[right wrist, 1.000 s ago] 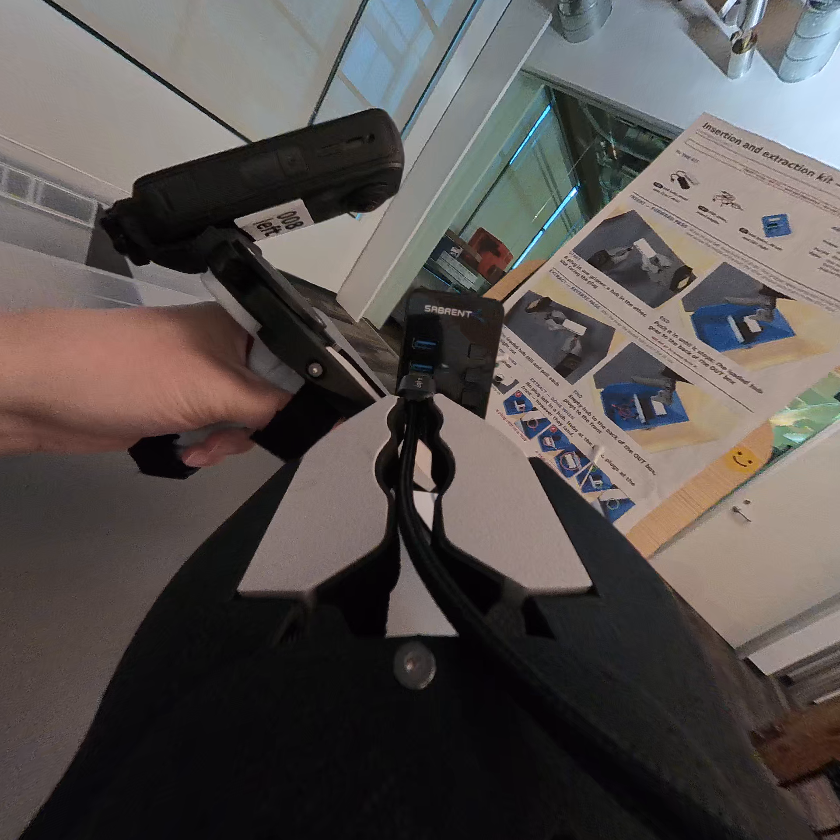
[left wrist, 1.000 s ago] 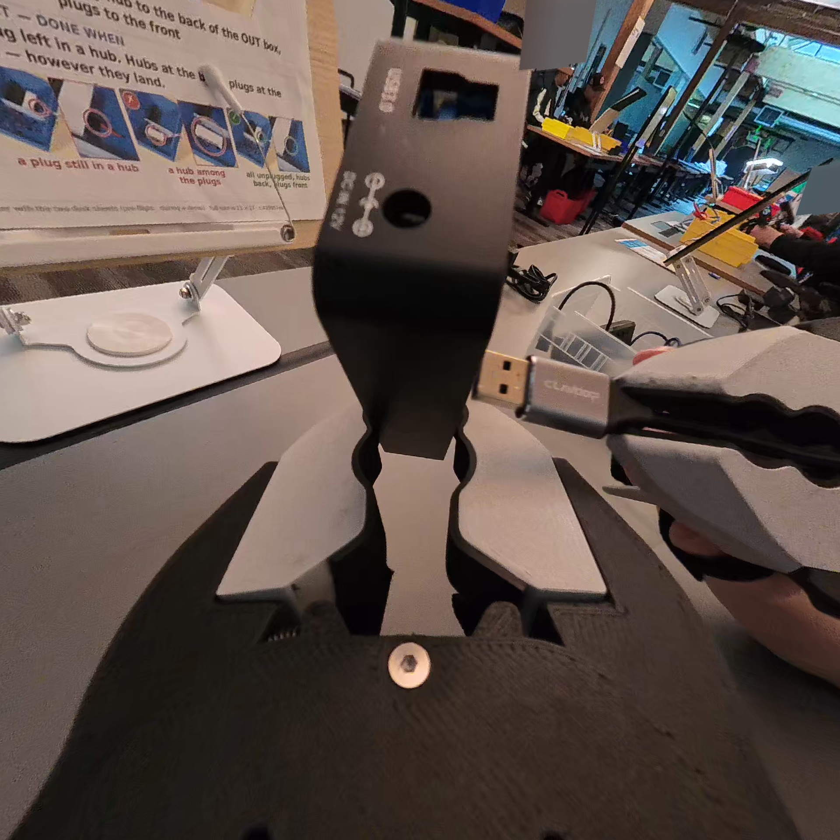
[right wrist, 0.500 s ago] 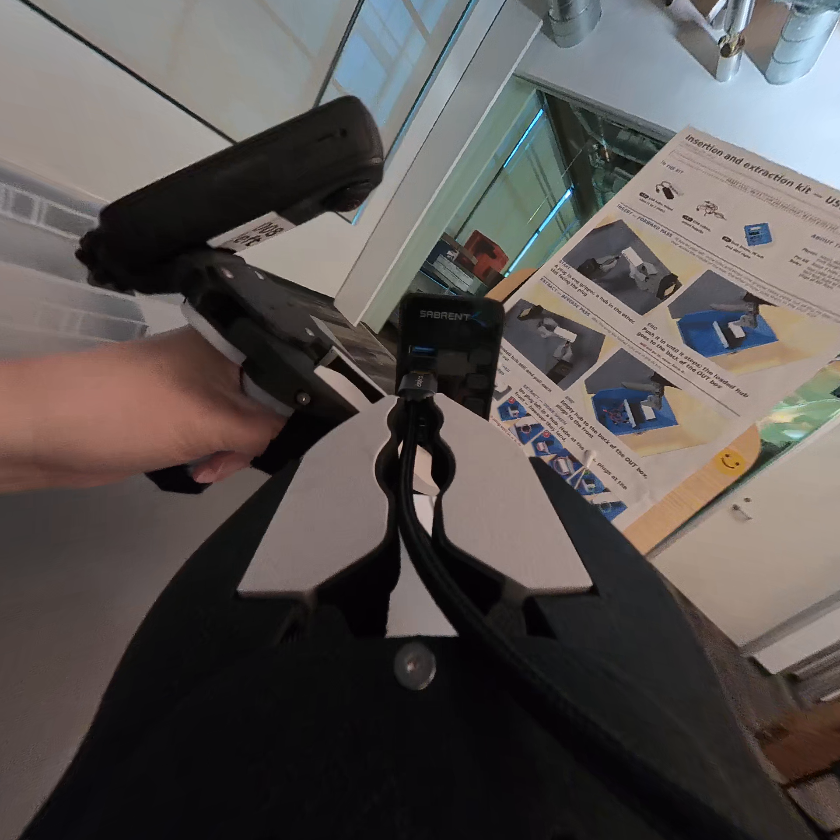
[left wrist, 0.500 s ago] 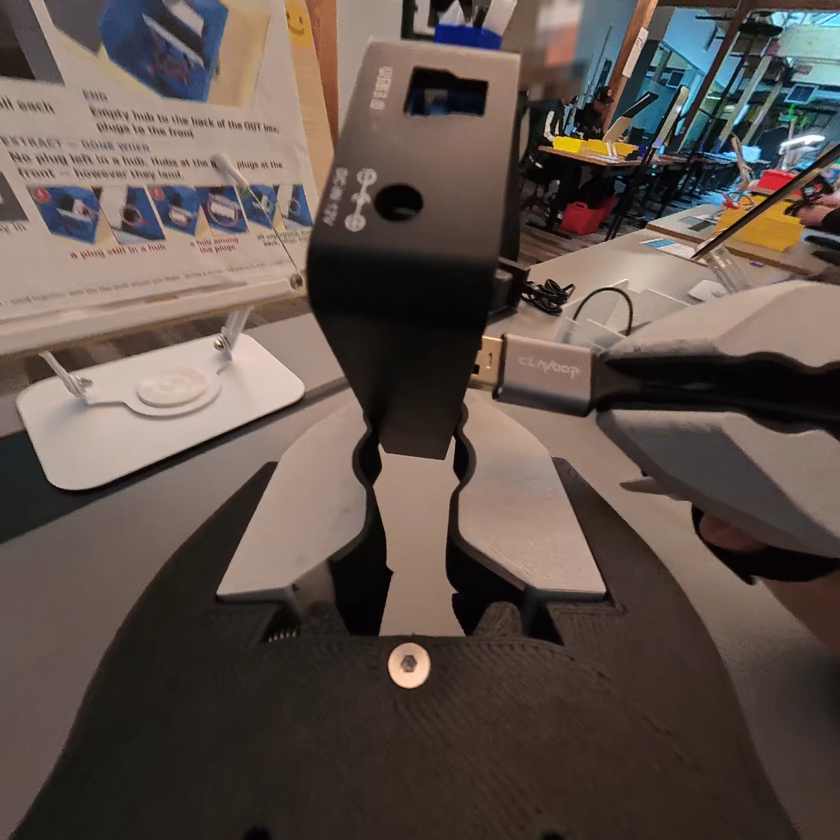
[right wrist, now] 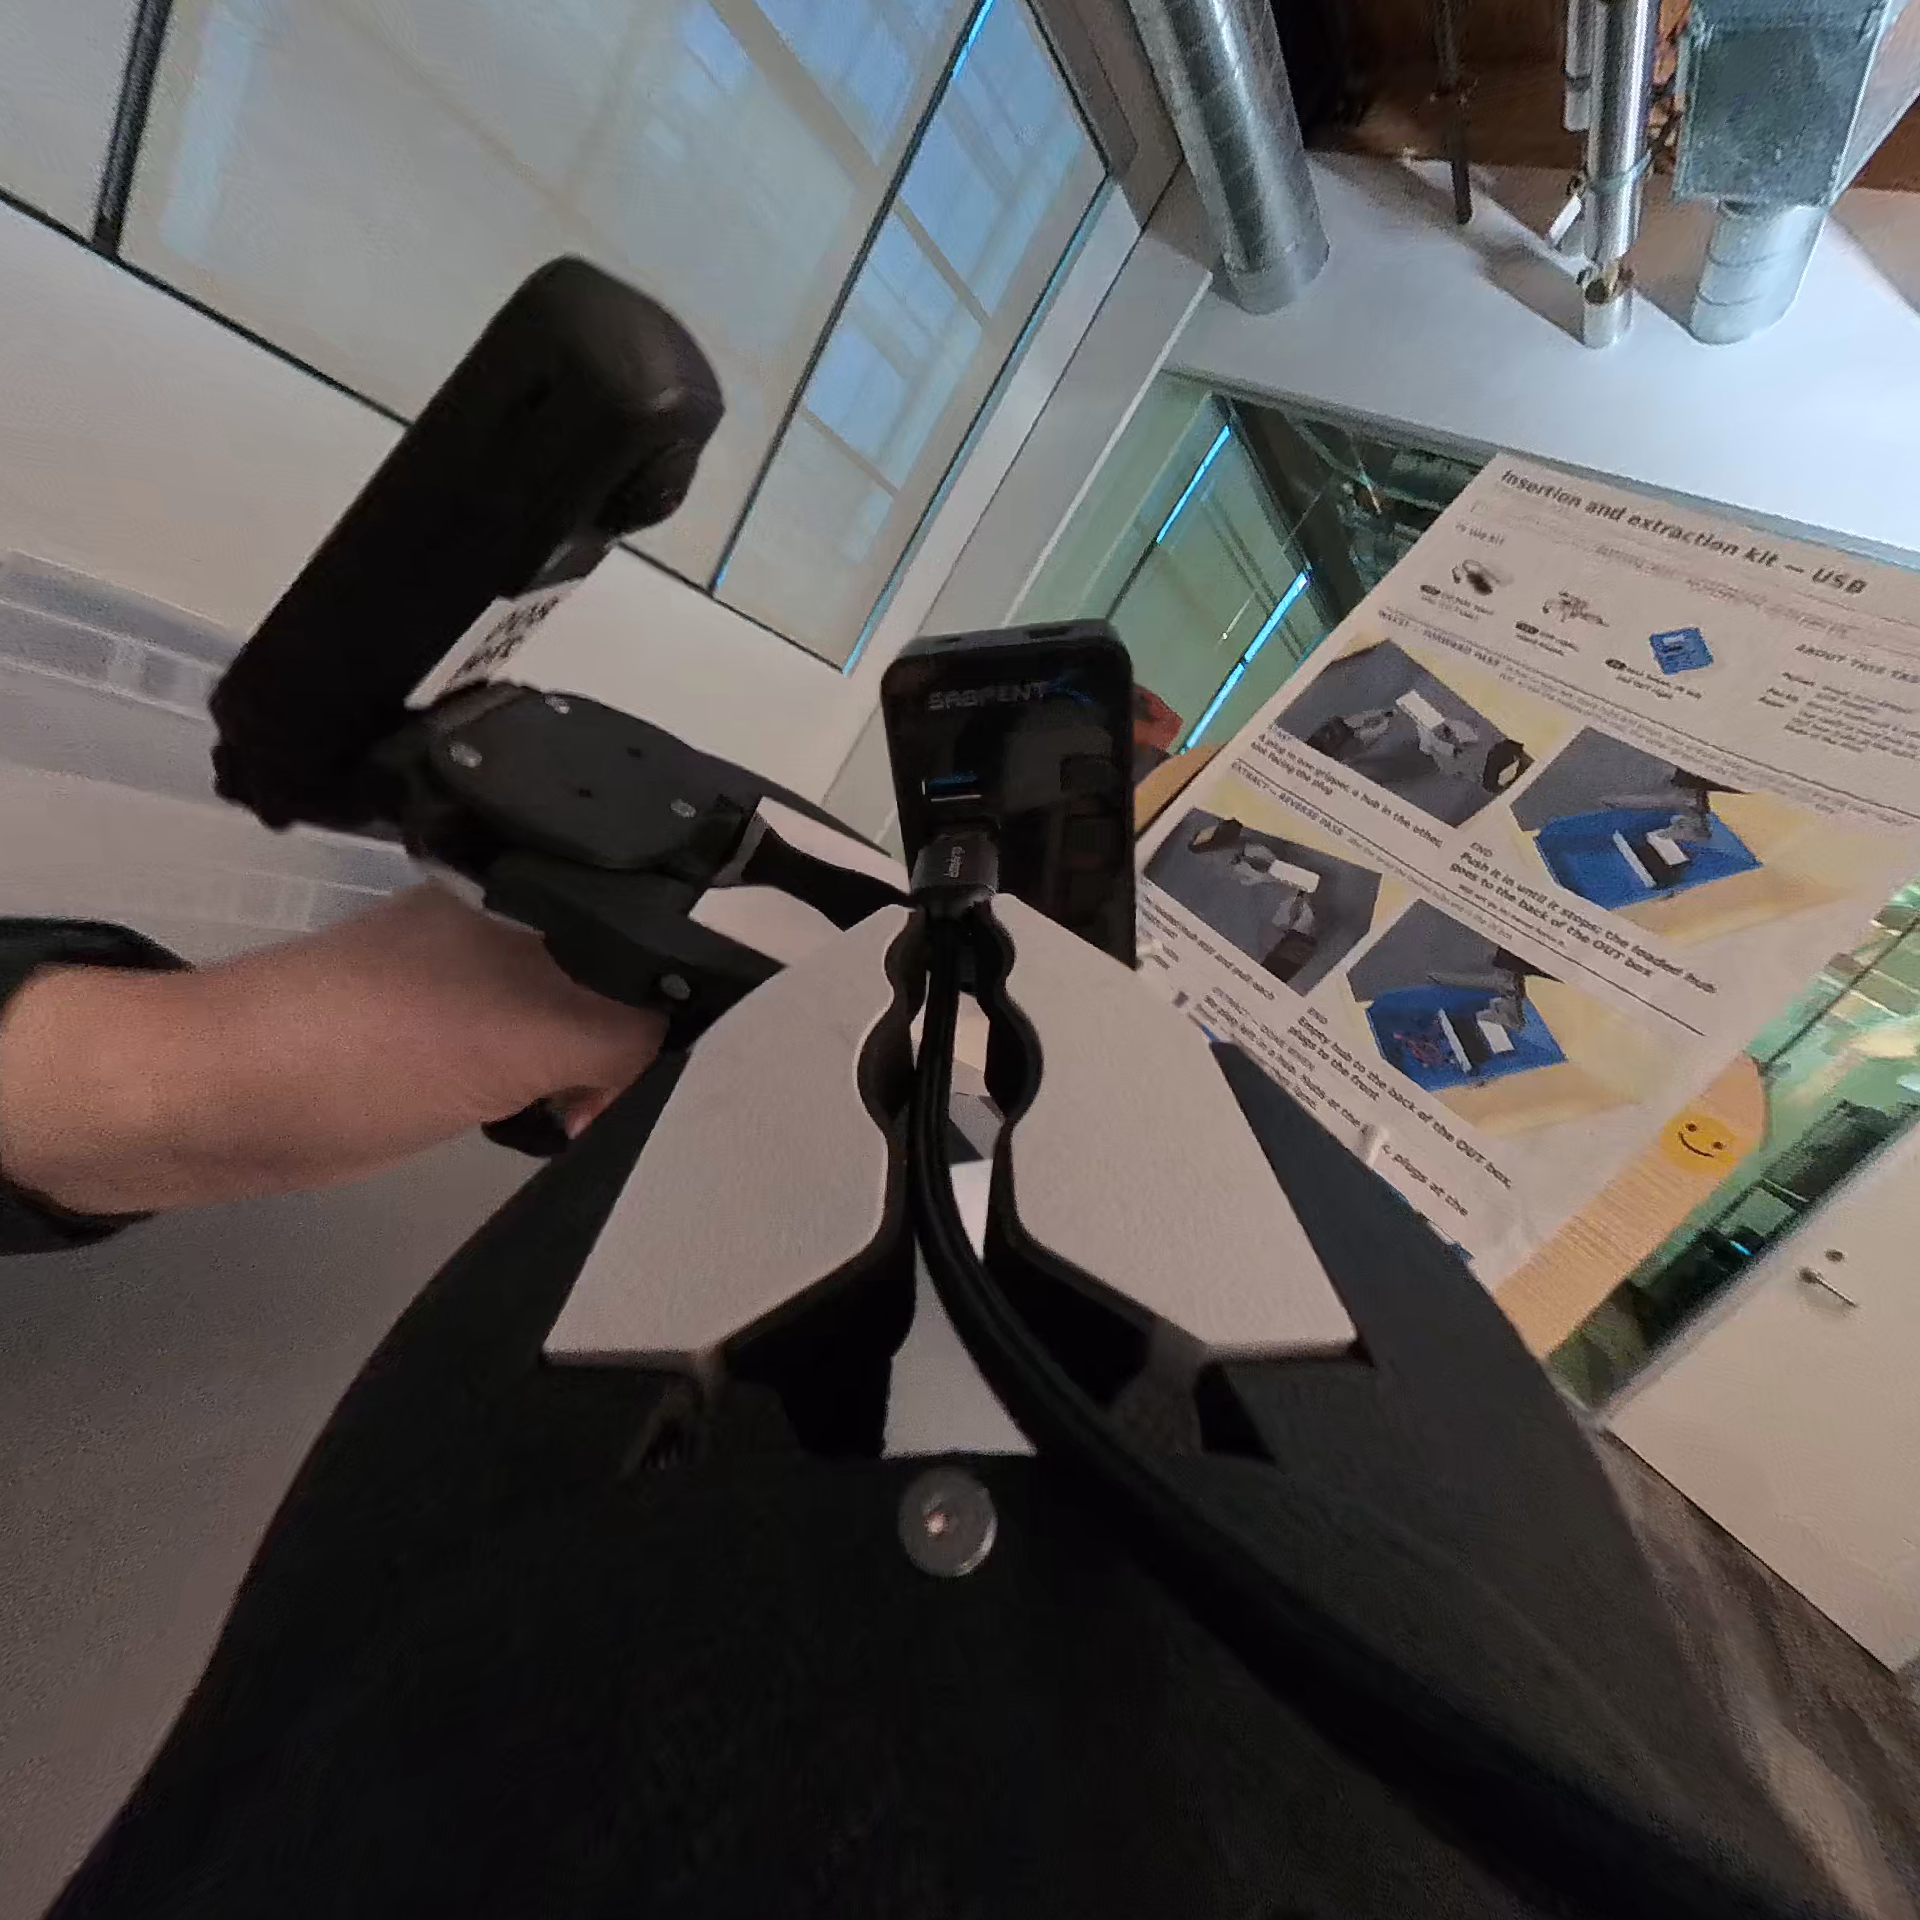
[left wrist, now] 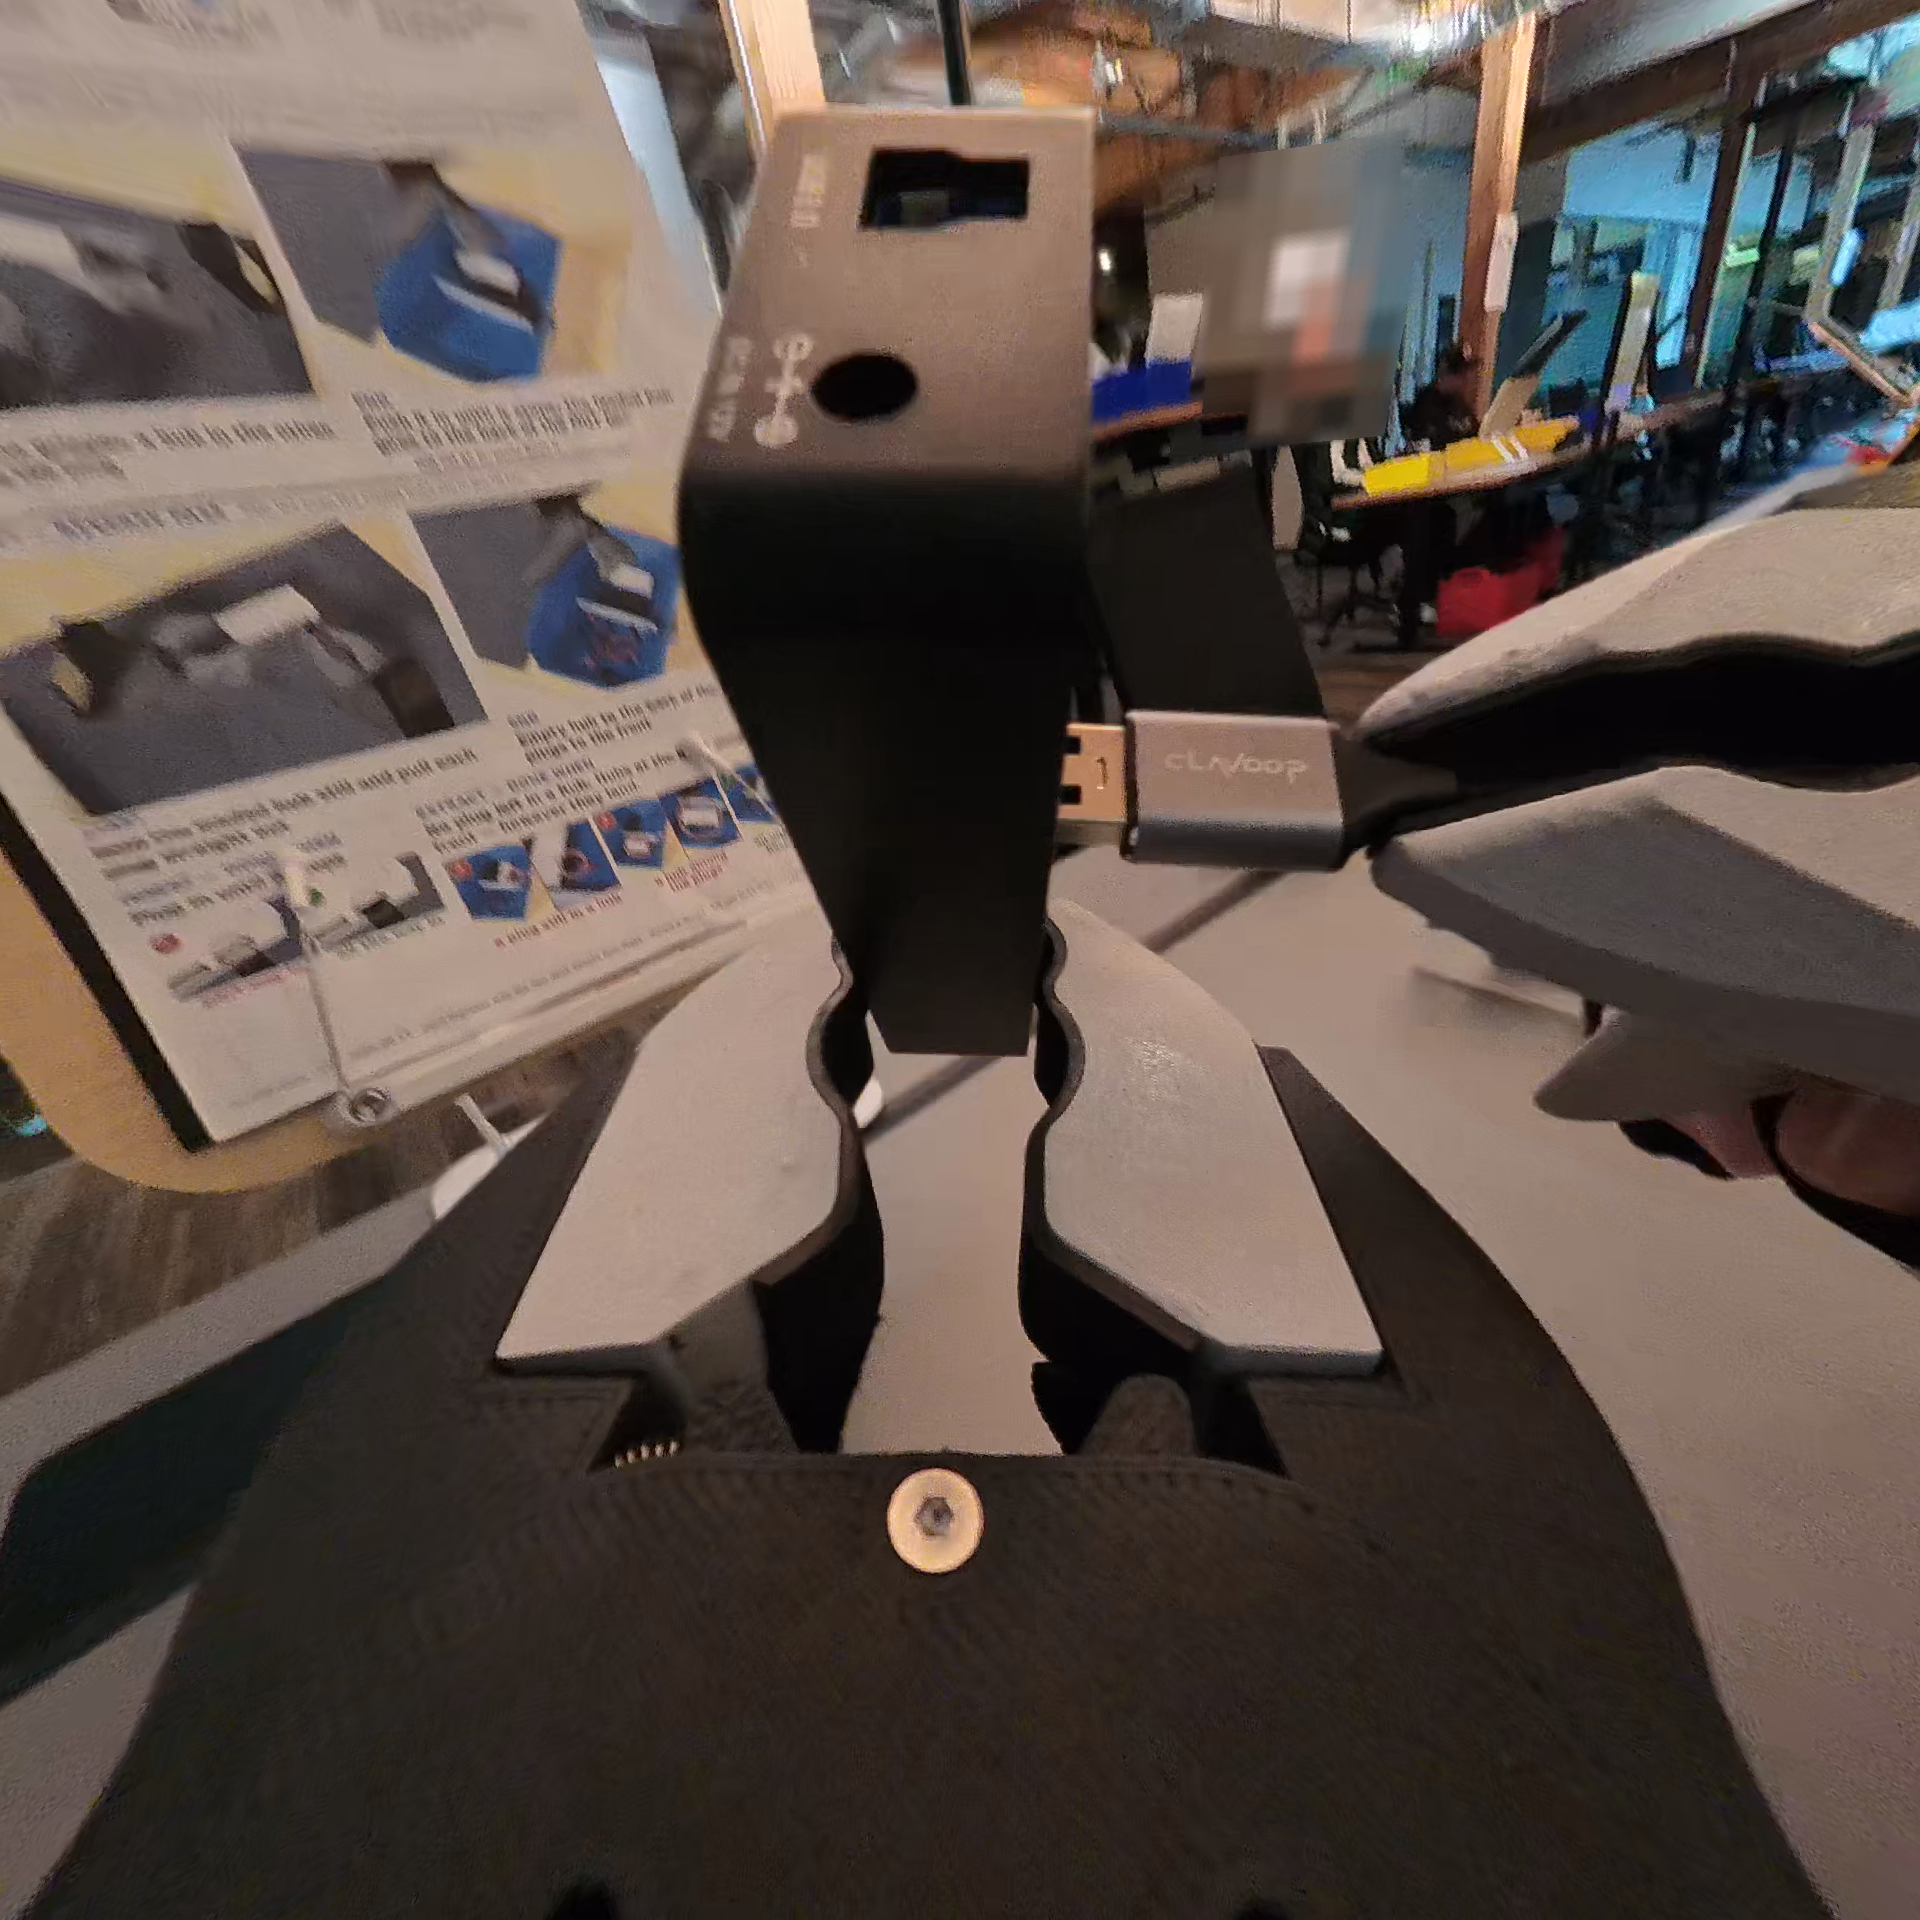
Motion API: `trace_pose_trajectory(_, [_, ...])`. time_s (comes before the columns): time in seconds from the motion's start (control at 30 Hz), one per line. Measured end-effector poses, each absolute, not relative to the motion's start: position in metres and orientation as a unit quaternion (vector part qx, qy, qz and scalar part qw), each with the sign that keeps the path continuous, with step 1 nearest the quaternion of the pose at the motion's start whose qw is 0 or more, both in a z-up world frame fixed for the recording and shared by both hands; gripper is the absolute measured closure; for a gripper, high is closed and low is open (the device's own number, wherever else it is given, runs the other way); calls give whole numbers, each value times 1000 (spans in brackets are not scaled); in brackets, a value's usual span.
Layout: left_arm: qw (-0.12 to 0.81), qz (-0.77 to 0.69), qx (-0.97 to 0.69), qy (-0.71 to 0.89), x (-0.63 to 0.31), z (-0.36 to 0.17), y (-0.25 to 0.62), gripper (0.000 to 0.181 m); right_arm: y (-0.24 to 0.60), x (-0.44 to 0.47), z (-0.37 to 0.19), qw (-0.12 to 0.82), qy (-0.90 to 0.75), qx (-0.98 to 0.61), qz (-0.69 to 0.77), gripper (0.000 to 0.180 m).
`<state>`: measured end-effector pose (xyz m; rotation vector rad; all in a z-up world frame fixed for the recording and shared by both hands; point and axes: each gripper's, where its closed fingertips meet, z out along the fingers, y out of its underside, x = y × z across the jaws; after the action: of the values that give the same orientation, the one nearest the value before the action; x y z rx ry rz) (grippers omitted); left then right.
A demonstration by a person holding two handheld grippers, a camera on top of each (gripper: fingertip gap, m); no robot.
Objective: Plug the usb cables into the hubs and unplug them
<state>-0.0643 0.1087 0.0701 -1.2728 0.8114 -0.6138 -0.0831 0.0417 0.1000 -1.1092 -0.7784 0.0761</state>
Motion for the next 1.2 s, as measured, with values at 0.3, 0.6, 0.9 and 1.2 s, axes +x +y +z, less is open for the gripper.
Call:
trace_pose_trajectory(0.3, [711, -266, -548, 351, -67, 83, 102, 151, 35, -90, 101, 776, -370, -506, 66, 171])
trace_pose_trajectory(0.6, [709, -230, -561, 360, -69, 79, 105, 151, 39, -86, 99, 775, -360, -512, 89, 171])
trace_pose_trajectory(0.9, [741, -178, -532, 369, -69, 91, 95, 151, 35, -86, 103, 775, -352, -510, 124, 170])
trace_pose_trajectory(1.2, [709, -233, -568, 347, -68, 84, 102, 151, 42, -88, 101, 764, -334, -533, 143, 171])
